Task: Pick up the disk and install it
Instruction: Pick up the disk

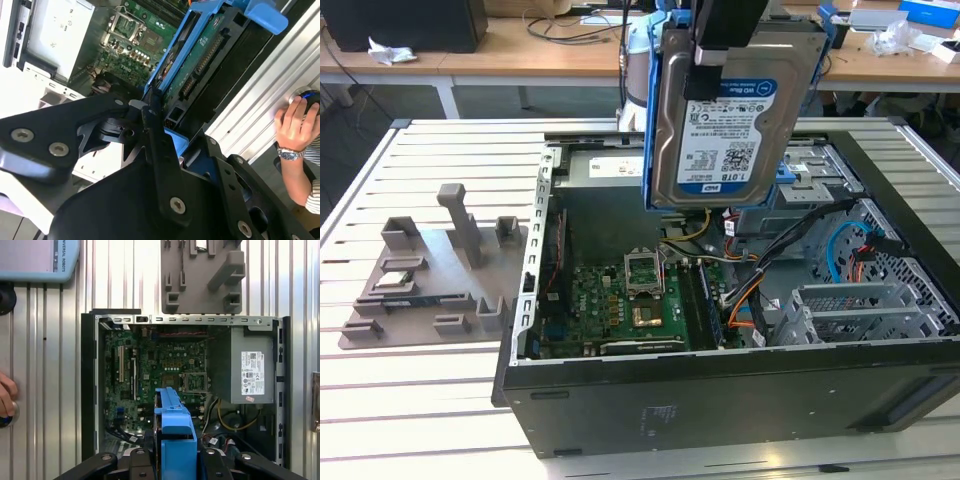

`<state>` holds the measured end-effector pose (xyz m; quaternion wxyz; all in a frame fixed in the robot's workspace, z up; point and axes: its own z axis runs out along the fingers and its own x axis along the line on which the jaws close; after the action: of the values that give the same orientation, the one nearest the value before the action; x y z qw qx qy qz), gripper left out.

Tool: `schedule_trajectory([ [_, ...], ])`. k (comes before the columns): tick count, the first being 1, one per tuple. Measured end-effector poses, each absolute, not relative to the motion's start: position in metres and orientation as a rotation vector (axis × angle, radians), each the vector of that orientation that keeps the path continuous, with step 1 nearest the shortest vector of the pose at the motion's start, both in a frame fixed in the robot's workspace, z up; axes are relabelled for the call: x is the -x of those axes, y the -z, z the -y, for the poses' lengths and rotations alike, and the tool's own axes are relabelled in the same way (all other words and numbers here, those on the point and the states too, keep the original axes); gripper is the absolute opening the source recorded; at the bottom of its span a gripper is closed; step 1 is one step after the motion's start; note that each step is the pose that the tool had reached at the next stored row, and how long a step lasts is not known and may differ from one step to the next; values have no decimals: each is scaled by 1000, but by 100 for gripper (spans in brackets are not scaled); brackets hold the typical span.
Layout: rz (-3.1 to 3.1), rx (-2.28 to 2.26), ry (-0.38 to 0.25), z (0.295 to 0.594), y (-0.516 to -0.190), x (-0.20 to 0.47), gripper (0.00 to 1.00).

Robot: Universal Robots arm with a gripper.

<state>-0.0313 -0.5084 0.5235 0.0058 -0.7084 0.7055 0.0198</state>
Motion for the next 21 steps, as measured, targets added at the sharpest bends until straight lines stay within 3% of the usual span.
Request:
schedule_trajectory([
  [21,-2207,2200,-81,518,-513,-17,37],
])
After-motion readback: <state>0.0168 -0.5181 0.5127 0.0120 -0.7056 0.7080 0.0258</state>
